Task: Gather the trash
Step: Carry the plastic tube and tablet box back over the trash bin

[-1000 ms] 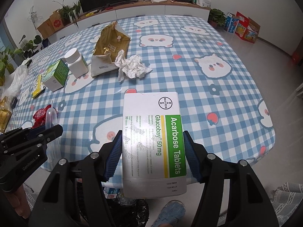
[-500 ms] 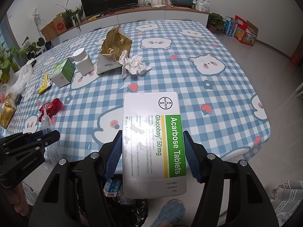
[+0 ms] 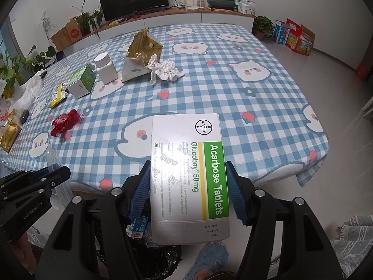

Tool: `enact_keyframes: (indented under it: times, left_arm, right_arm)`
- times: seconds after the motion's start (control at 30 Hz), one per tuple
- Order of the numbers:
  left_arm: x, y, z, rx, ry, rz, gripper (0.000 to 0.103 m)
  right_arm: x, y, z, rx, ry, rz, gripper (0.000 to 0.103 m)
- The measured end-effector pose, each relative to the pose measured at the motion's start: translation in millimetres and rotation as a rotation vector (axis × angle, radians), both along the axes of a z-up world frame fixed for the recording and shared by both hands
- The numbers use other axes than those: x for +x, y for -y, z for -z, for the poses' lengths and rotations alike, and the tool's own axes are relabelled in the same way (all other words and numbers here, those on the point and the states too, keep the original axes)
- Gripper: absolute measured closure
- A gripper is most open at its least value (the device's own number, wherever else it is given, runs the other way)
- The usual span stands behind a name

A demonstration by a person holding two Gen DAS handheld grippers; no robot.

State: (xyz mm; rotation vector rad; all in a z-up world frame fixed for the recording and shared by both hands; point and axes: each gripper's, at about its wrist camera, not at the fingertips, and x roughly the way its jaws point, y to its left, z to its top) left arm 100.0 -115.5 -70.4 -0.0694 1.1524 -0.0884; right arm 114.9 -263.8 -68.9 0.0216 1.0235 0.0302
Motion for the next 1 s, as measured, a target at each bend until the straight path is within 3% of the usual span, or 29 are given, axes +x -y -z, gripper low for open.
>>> enact_keyframes:
  times: [0.53,1.0]
  left_arm:
    - [-41,-2,21,-0.002,-0.012,-0.041,0.08]
    - [-83,-9,42,-0.021,0.003,-0.089,0.08]
  right_arm:
    - [-39,-1,12,0.01,-0.007,0.005,0.044]
    - [-77,1,40,-0.019,-0.039,0.019,0.044]
